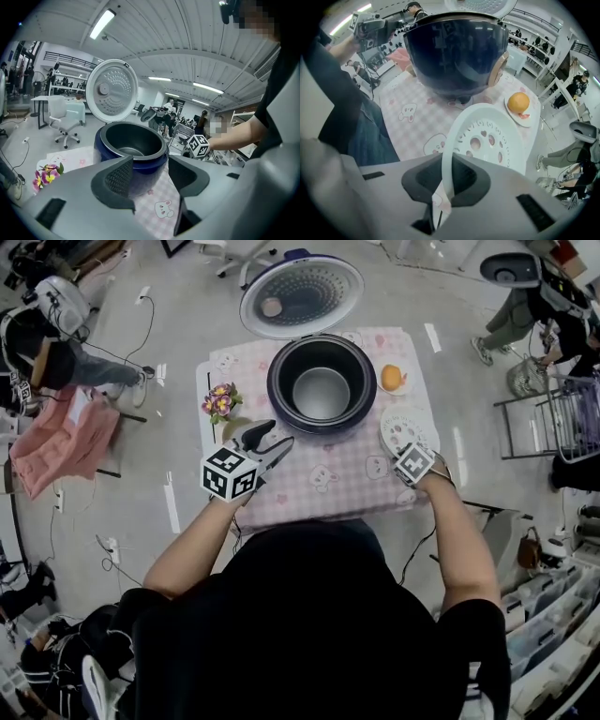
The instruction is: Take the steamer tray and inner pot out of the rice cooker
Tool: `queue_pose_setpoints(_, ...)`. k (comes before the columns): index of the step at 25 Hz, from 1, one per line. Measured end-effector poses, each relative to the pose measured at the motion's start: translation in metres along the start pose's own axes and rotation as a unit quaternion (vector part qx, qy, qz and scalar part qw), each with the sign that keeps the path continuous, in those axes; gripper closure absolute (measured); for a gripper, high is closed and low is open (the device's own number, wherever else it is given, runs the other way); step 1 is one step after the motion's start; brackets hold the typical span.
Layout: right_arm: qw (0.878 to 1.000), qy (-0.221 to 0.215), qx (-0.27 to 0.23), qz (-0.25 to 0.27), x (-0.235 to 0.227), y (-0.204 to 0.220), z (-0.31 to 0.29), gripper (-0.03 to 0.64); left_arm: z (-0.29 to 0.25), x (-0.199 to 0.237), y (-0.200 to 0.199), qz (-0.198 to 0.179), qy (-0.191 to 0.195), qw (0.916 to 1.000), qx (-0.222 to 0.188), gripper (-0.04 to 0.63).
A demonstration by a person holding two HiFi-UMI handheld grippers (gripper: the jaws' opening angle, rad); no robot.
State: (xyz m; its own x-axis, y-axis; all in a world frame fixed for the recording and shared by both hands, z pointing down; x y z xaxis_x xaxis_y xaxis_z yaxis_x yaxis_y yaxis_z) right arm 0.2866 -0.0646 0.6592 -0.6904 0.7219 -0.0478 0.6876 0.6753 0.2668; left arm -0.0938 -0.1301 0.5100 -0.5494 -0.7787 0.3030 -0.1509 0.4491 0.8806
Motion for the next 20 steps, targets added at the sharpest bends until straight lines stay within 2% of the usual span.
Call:
queue_pose_setpoints(3,1.000,0.008,-0.002,0.013,0.004,-0.001,-0.009,0.584,-0.003,0.003,0.002,0.004,-0.001,1.0000,0.004,0.342)
queue_pose_setpoints(9,0.999,0.008,0.026,0.037,0.014,0.008,-0.031,0.579,-0.011,0.007,0.005,0.014,-0.001,0.9999,0.004,0.342)
queue_pose_setpoints(20,0.998,-0.008,0.042,0.035,0.024,0.023,-0.065,0.554,-0.016,0.007,0.010,0.021,-0.004,0.9998,0.004,0.342)
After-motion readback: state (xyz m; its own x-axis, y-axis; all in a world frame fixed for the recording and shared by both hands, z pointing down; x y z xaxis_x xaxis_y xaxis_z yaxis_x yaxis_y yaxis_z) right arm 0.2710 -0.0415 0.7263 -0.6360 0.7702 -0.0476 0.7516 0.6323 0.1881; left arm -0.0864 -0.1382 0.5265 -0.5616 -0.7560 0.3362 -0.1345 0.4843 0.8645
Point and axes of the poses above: the fingertips, and each gripper's own axes: z backward along the fingers, x to its left, y out of its underside, the point moved 9 cm from there along z, backward along the fingers, and after that the axes turned 6 degrees about -x, right-handed, at the moved point
